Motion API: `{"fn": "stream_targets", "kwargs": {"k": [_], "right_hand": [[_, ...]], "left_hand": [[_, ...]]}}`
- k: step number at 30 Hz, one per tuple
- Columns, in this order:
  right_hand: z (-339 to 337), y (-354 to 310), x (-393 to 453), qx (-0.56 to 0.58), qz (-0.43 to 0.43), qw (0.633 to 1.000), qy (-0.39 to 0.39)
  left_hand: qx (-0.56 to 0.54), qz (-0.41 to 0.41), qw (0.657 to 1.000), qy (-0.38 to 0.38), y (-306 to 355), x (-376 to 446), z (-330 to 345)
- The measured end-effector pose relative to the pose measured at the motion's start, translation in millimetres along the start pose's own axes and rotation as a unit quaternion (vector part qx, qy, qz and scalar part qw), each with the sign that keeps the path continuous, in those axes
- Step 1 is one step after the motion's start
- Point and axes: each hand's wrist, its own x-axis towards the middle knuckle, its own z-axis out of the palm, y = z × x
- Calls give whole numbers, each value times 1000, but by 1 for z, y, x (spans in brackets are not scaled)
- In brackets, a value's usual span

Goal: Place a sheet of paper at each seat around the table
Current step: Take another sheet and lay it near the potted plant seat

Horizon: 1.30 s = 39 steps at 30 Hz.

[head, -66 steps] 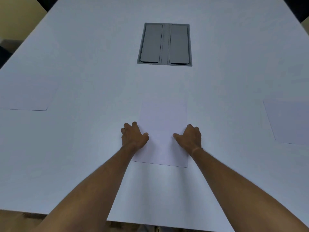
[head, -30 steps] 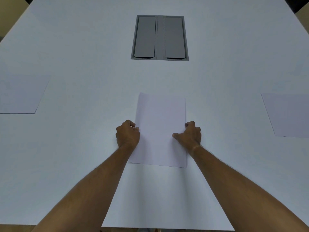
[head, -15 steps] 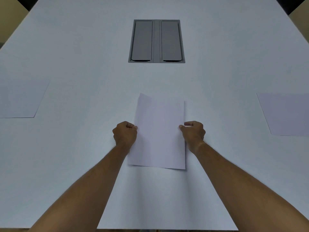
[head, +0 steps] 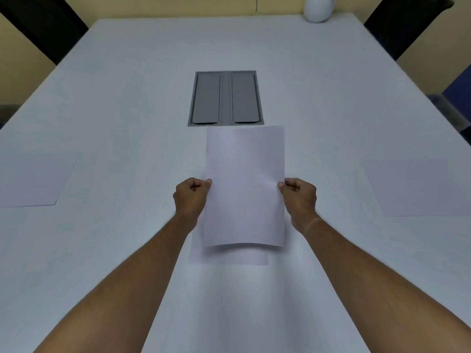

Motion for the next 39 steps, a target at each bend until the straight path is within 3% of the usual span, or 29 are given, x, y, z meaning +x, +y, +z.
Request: {"fn": "stream_targets", "kwargs": {"k": [10, 18, 27, 39], "right_hand": [[-82, -86, -6, 71, -109, 990, 54], [-157, -144, -34, 98, -174, 967, 158], [-240, -176, -109, 101, -234, 919, 301], [-386, -167, -226, 94, -221, 846, 476]], "left_hand": [[-22, 152, 987, -49, 109, -28, 37], [-61, 233, 961, -139, 197, -61, 80], [-105, 299, 902, -295, 259, -132, 116], [-113, 350, 811, -455, 297, -285, 191]]}}
